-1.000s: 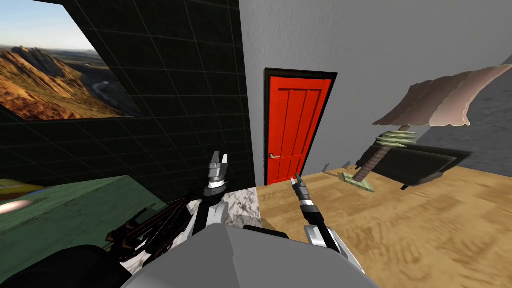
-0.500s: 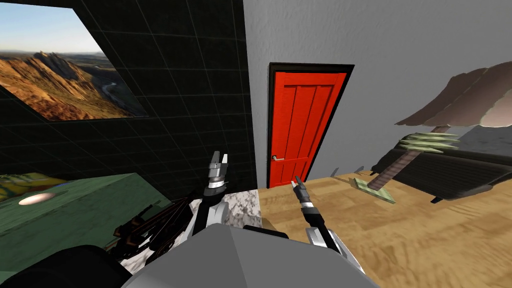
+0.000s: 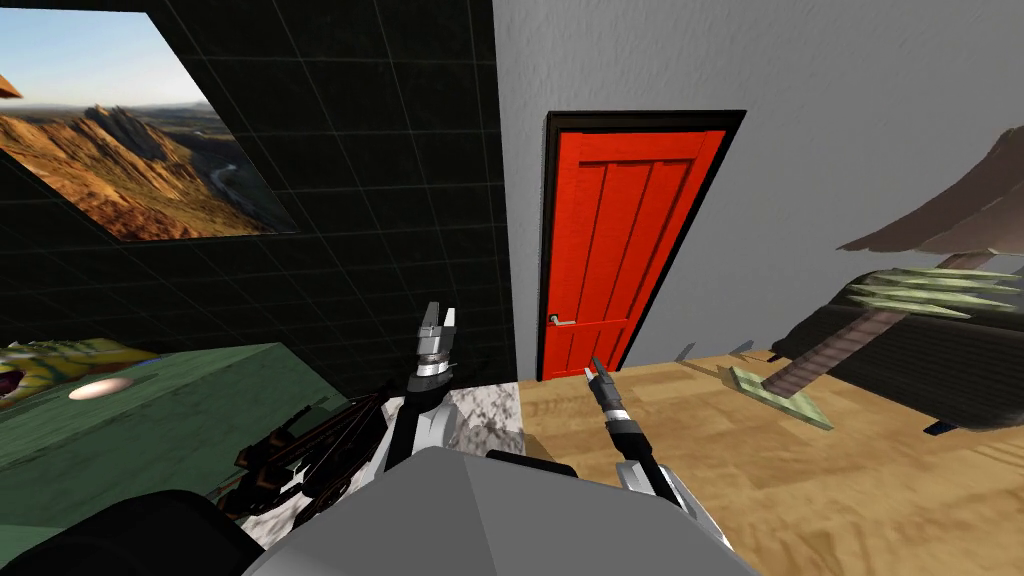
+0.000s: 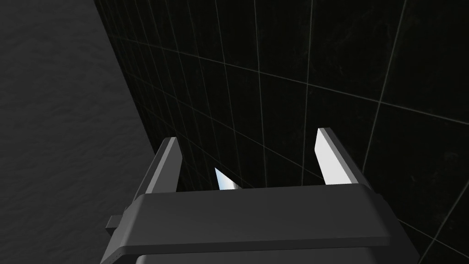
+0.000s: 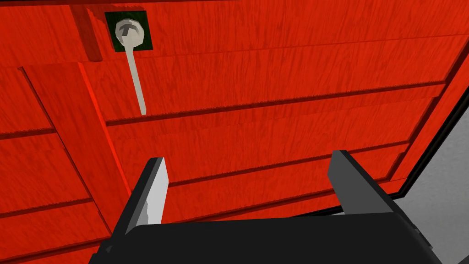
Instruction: Pull the door open
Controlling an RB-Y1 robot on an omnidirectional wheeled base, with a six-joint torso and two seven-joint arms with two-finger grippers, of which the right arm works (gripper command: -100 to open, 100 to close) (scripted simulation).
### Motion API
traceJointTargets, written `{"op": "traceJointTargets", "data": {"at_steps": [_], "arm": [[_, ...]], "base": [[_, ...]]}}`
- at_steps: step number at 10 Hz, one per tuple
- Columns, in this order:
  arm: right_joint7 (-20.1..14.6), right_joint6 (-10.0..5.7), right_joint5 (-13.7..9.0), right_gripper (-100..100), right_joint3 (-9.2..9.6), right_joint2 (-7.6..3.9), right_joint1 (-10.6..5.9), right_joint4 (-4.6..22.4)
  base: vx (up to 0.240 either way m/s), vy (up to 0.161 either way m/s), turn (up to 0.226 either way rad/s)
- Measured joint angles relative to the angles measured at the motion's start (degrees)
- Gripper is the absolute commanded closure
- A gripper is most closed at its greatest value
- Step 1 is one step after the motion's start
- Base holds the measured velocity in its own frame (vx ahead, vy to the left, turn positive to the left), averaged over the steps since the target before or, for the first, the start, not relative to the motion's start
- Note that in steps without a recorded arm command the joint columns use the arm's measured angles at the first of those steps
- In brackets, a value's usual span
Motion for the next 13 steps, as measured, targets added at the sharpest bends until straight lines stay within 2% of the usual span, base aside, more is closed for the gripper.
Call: {"op": "traceJointTargets", "data": {"at_steps": [1,2,5,6,10,13], "arm": [[-0.2,-0.12,-0.2,-100,0.04,-0.36,-0.11,0.8],[-0.4,-0.60,-0.3,-100,0.05,-0.54,-1.06,2.9],[-1.0,-1.58,-0.8,-100,0.17,-1.38,-2.03,6.8],[-1.3,-2.39,-1.0,-100,0.18,-1.79,-2.63,8.9],[-2.1,-3.78,-1.6,-100,0.33,-2.76,-3.72,13.6],[-2.7,-5.07,-2.1,-100,0.37,-3.50,-5.25,18.0]], "base": [[0.086,-0.005,0.085],[0.101,-0.027,0.099],[0.105,-0.014,0.091],[0.102,-0.005,0.086],[0.100,-0.017,0.071],[0.087,-0.021,0.070]]}}
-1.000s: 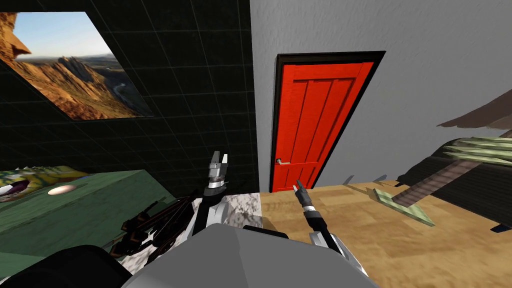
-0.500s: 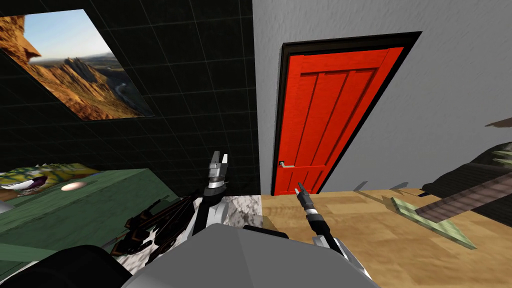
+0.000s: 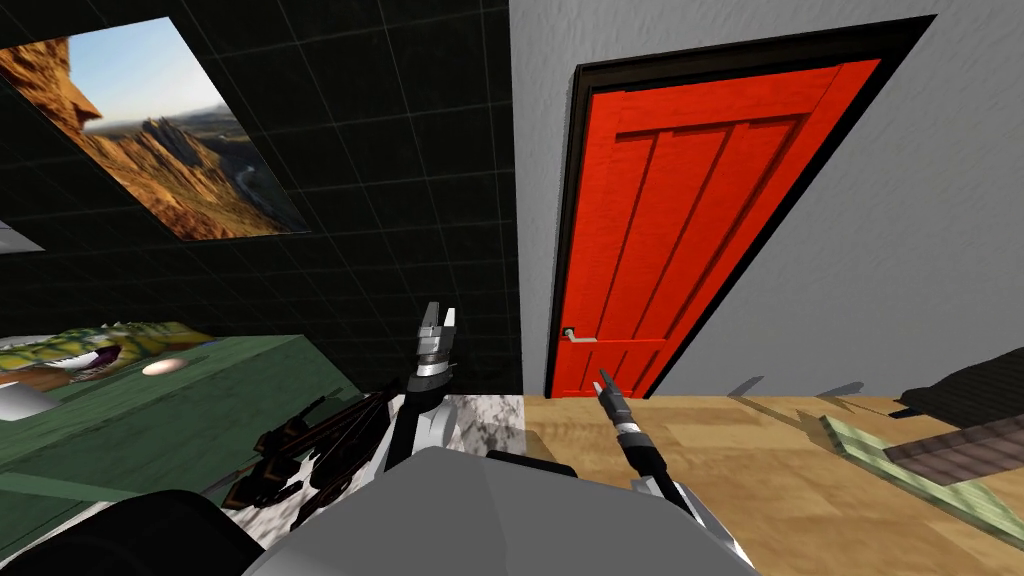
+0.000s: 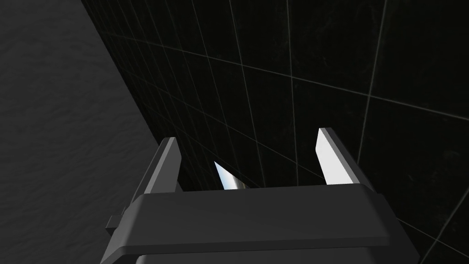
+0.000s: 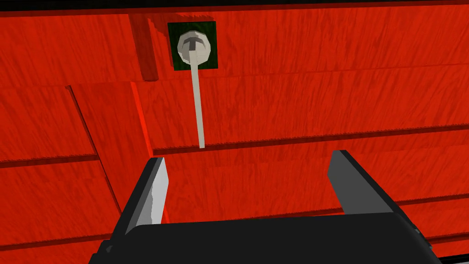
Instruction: Pull the door open
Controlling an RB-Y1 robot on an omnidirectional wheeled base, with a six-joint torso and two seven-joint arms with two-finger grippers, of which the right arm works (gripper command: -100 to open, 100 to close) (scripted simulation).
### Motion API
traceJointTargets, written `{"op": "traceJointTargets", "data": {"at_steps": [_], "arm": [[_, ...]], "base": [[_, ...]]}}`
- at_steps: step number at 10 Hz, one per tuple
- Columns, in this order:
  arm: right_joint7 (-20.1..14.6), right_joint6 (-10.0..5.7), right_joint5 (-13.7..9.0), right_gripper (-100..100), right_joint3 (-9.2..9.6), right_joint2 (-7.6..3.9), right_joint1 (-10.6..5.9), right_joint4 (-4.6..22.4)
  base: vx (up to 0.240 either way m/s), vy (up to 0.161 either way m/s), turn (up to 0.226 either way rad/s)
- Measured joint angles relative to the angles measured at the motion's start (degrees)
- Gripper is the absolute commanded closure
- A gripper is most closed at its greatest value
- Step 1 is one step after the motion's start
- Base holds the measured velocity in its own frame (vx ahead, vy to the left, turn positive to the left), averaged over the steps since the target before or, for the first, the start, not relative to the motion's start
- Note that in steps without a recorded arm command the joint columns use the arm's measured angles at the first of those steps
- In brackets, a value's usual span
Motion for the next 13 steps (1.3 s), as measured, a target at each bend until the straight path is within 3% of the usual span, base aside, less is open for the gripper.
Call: {"op": "traceJointTargets", "data": {"at_steps": [4,5,8,9,13], "arm": [[-0.7,-1.74,-0.6,-100,0.11,-0.83,-1.90,5.9],[-0.8,-1.79,-0.7,-100,0.15,-1.09,-1.61,6.2],[-1.4,-2.87,-1.1,-100,0.20,-1.67,-2.84,9.7],[-1.4,-3.00,-1.1,-100,0.20,-1.69,-2.89,9.9],[-0.3,-4.59,-3.7,-100,-3.62,-1.86,-6.84,17.5]], "base": [[0.117,-0.030,0.088],[0.116,-0.032,0.040],[0.055,-0.019,0.034],[0.053,-0.004,0.273],[0.103,-0.015,0.318]]}}
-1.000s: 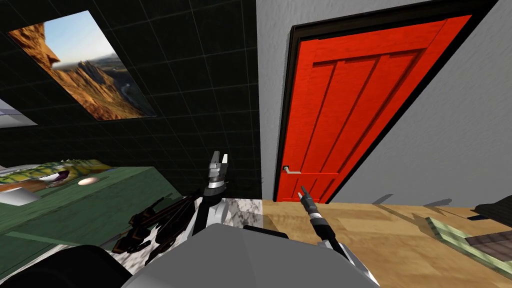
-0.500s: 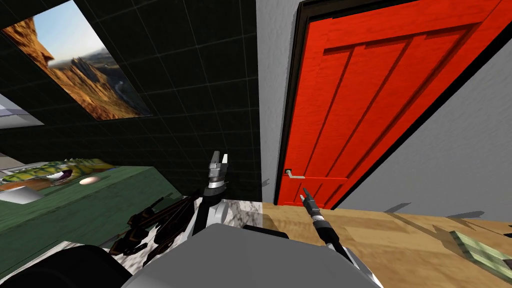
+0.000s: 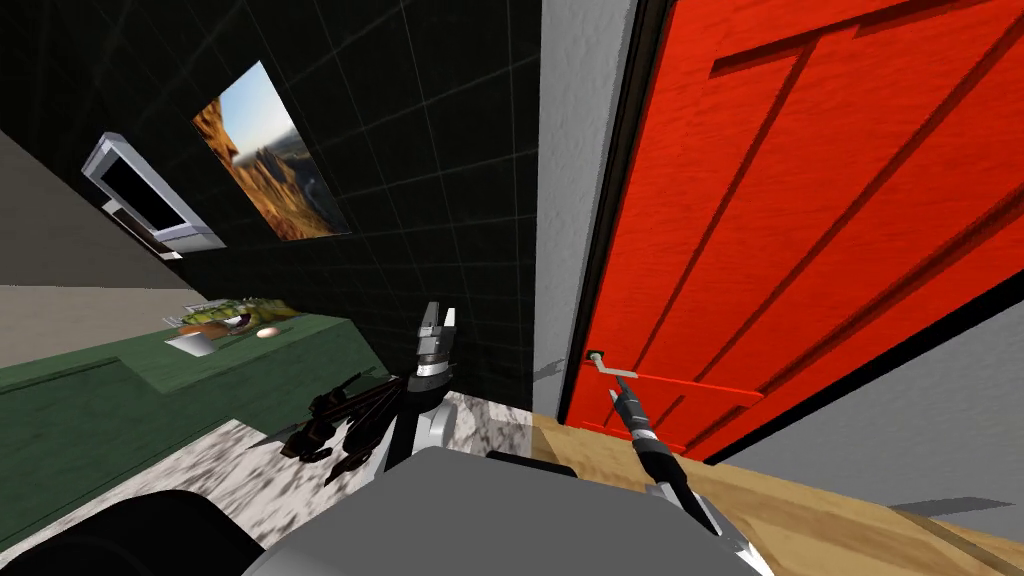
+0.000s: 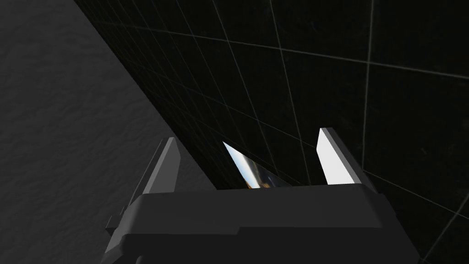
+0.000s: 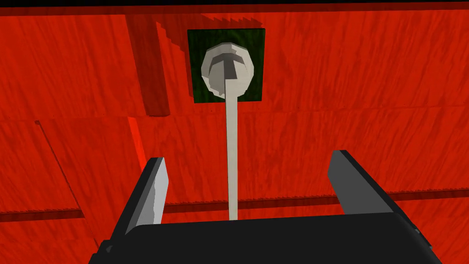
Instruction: Pull the door open
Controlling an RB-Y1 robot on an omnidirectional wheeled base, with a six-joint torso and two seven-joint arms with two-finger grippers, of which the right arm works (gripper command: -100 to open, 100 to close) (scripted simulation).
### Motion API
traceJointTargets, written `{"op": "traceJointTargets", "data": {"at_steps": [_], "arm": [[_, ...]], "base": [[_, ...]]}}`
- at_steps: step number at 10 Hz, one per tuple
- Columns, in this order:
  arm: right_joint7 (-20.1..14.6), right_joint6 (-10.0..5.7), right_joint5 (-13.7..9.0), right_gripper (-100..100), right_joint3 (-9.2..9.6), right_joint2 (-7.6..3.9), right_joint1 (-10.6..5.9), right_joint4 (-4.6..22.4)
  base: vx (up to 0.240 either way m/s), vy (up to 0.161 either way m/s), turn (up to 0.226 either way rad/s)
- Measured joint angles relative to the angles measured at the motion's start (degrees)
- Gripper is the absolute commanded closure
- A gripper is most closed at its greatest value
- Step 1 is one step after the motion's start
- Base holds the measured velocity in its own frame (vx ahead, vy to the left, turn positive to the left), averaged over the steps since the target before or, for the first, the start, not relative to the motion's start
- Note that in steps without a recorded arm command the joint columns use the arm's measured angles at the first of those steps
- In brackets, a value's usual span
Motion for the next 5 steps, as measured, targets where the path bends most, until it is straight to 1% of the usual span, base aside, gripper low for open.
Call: {"op": "traceJointTargets", "data": {"at_steps": [1,2,3,4,5], "arm": [[0.6,0.01,-0.7,-100,-1.03,0.18,-0.99,1.5],[0.7,-0.68,-1.2,-100,-1.76,-0.04,-2.39,4.1],[0.6,-1.60,-1.8,-100,-2.64,-0.36,-3.84,7.0],[0.8,-1.07,-2.2,-100,-3.15,-0.36,-3.26,5.8],[0.9,-0.82,-2.2,100,-3.19,-0.35,-3.17,5.6]], "base": [[0.099,-0.020,0.181],[0.095,-0.051,0.232],[0.066,-0.049,0.126],[0.026,-0.018,0.012],[0.000,0.000,0.000]]}}
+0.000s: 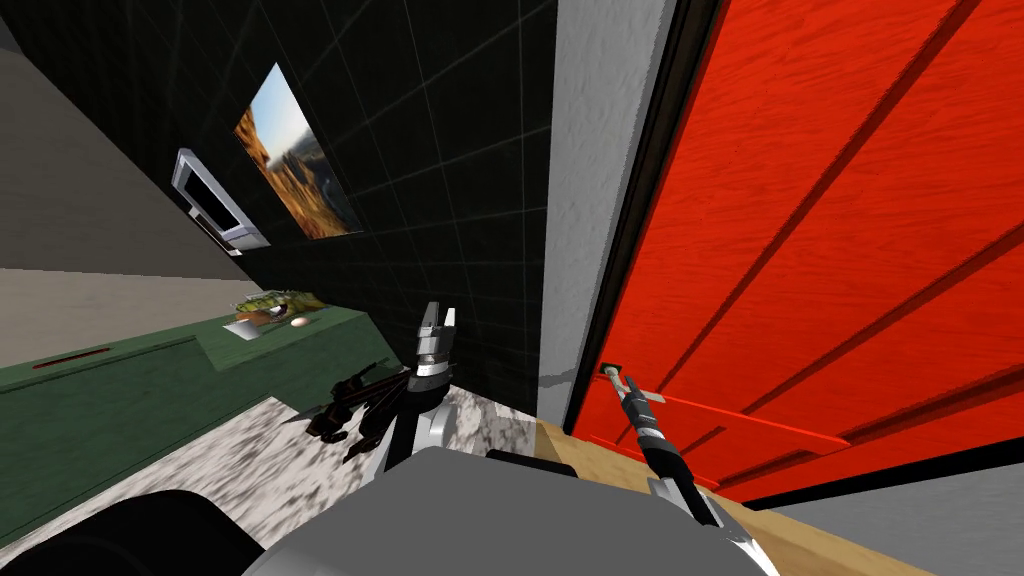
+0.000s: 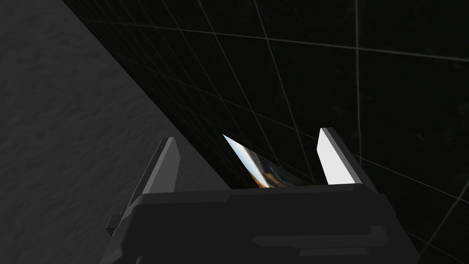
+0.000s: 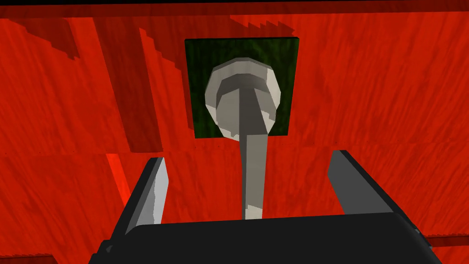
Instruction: Pull the door open
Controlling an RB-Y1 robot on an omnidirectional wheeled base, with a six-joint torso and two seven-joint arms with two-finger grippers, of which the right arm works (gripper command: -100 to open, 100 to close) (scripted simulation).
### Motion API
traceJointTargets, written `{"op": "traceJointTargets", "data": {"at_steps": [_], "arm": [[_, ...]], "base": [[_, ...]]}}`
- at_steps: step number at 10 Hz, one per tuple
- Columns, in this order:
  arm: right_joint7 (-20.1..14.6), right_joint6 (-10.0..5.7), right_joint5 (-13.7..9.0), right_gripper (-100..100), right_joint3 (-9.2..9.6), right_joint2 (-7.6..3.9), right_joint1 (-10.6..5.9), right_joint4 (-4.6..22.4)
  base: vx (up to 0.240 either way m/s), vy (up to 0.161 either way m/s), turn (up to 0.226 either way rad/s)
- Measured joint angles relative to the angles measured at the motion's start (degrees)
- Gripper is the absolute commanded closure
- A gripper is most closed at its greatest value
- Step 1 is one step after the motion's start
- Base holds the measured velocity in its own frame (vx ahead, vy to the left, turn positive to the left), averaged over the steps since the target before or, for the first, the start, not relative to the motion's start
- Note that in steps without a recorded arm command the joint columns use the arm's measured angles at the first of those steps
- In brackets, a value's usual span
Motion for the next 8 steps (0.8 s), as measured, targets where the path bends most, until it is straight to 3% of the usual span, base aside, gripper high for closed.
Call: {"op": "traceJointTargets", "data": {"at_steps": [5,8], "arm": [[-0.1,-0.16,0.0,100,0.03,-0.03,-0.05,0.3],[-1.1,-0.72,0.4,100,0.61,-0.97,0.77,-0.6]], "base": [[-0.004,0.002,-0.001],[-0.174,-0.039,0.119]]}}
